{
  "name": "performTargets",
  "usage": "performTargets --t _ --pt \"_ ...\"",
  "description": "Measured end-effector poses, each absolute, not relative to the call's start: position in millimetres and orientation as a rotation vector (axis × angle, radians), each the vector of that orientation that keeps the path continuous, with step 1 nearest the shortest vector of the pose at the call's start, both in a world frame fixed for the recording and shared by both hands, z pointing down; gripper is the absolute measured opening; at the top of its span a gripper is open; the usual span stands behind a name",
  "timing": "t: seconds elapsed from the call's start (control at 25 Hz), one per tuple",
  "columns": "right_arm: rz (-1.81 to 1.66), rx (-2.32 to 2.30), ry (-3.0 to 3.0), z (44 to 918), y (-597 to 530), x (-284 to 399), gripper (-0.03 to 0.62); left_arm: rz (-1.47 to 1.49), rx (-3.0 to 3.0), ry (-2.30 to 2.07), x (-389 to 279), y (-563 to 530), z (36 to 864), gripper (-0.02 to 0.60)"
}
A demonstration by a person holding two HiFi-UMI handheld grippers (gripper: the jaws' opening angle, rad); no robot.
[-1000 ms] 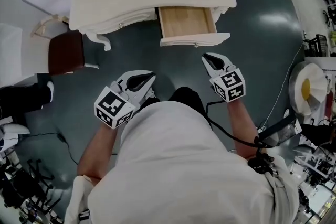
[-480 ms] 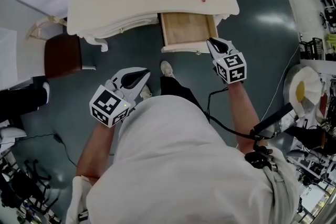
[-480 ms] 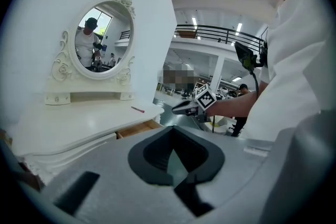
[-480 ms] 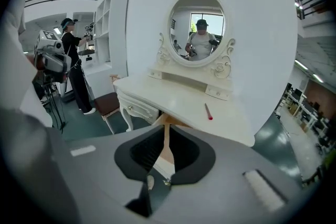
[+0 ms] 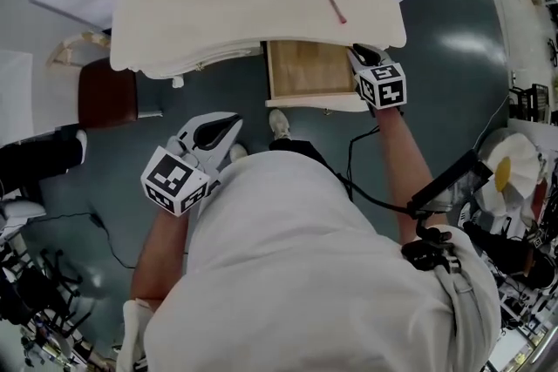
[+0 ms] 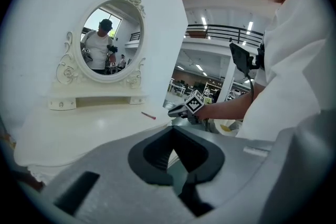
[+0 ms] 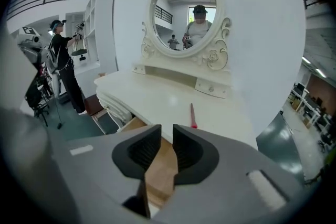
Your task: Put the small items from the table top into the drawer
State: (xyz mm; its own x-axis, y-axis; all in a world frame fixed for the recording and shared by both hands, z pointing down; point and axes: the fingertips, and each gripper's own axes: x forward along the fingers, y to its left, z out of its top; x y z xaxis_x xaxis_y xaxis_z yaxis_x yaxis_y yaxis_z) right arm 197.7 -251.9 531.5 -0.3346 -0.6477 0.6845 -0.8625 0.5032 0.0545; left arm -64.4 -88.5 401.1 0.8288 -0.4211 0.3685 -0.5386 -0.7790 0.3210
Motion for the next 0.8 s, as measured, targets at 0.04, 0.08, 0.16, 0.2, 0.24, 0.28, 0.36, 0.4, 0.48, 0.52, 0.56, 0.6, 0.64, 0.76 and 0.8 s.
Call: performTargets --t 0.04,0.08,0.16,0.2,0.24,0.28,0.36,0.4,0.48,0.52,0.56,0.6,0.64,0.76,0.8 --pt "0.424 1.223 -2.090 535.7 -264.5 199.7 0.072 0.388 2.586 -0.727 -62.3 -96.0 400.5 0.001" --pt "0.425 1.213 -2.087 540.2 -276.6 201.5 0.080 0.391 2.579 -0.740 -60.3 -103.0 400.5 0.002" --pt "0.429 1.197 -2.083 549.5 -297.7 205.6 0.083 0.402 2.562 -0.770 -56.5 -114.2 401.0 0.002" --pt "0.432 1.191 -2.083 553.4 -307.3 207.8 0.087 0.406 2.553 -0.787 -54.6 -119.1 400.5 0.001" --pt "0.434 1.186 -2.083 556.7 -316.6 209.9 0.089 0.408 2.545 -0.805 -52.8 -123.8 399.5 0.002" --pt "0.435 1.182 -2.083 559.6 -325.6 211.7 0.089 0.410 2.538 -0.822 -51.2 -128.1 398.2 0.002" --pt "0.442 1.175 -2.083 566.2 -342.2 214.0 0.091 0.417 2.523 -0.855 -49.1 -135.4 396.6 0.002" --pt "0.448 1.169 -2.083 570.5 -349.7 214.7 0.091 0.421 2.516 -0.870 -48.5 -138.8 396.4 0.002" --pt "0.464 1.158 -2.080 580.4 -363.5 215.4 0.092 0.427 2.500 -0.898 -48.0 -145.0 396.8 0.002" --pt "0.473 1.154 -2.077 585.7 -369.9 216.0 0.093 0.429 2.492 -0.912 -47.8 -147.7 397.2 0.000" --pt "0.481 1.151 -2.073 591.0 -375.9 216.9 0.092 0.430 2.483 -0.925 -47.5 -149.8 398.0 0.001" --pt "0.490 1.148 -2.070 596.2 -381.4 218.0 0.092 0.433 2.473 -0.939 -47.1 -151.4 399.2 0.001" --pt "0.500 1.145 -2.067 601.4 -386.4 219.0 0.092 0.436 2.464 -0.951 -46.6 -152.5 400.6 0.002" --pt "0.525 1.135 -2.060 615.1 -398.9 221.1 0.092 0.451 2.440 -0.980 -44.8 -153.9 403.1 0.001" --pt "0.529 1.134 -2.057 618.0 -402.6 221.5 0.092 0.454 2.432 -0.988 -44.3 -154.1 402.9 0.001"
